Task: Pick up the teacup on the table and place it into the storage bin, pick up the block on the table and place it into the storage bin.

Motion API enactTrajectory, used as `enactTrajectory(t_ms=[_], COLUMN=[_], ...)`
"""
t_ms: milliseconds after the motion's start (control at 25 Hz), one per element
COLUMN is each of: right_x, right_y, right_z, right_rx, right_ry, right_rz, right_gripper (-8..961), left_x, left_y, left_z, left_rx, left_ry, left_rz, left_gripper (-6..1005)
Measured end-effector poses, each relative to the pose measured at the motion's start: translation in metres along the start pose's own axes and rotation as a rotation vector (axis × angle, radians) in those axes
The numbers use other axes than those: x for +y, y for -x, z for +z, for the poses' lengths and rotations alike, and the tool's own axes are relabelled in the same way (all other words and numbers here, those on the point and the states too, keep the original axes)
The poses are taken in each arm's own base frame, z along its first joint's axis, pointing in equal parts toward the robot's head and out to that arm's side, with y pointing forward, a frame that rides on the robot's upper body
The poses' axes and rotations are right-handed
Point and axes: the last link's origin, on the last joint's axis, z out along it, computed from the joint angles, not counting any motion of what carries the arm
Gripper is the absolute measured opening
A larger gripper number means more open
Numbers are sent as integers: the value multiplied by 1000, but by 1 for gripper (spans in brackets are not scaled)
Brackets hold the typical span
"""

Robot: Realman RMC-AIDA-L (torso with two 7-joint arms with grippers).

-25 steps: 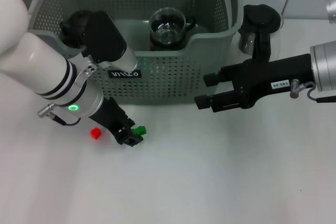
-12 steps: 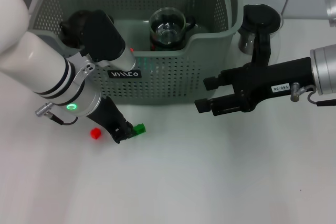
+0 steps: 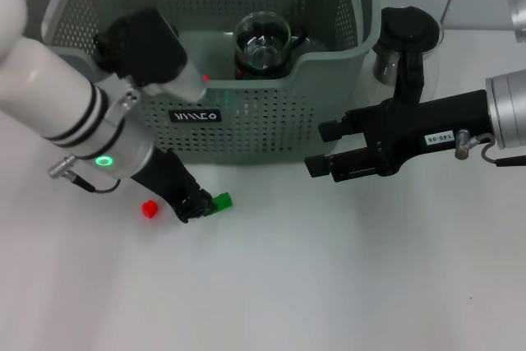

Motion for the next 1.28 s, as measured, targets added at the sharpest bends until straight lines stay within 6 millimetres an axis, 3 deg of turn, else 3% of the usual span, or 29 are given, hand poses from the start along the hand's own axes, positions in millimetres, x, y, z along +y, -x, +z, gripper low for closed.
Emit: enactTrajectory(t_ms=[120,480,640,720,840,880,920,1080,1280], right_x=[0,0,0,1,2,2,2,2,2], right_y=[1,2,2,2,1,1,1,1,3], right_z=[0,0,0,0,0,0,0,1,1], right_rx=[0,1,2,3,5,5,5,4,4], right_ry=[1,1,4,8,14,15,16,18,19], right_rz=[0,0,3,4,6,7,7,6,3], right_gripper=[748,749,749,749,749,749,749,749,749], left_x=[1,-7,-21,-31,-47,-54,-54,-68,-76], left_y=[-2,-2,-16,-29,-53,-69,-69,-87,-90], left_z=[-20,-124,-161,-171,-167,-157,-157,-125,-90], left_rx=[59,373,544,585,562,520,520,427,303], left_ry=[62,301,250,176,47,-36,-36,-202,-340], left_rz=[8,35,39,28,16,15,15,-1,-2], left_gripper=[124,149,161,166,175,177,180,192,206])
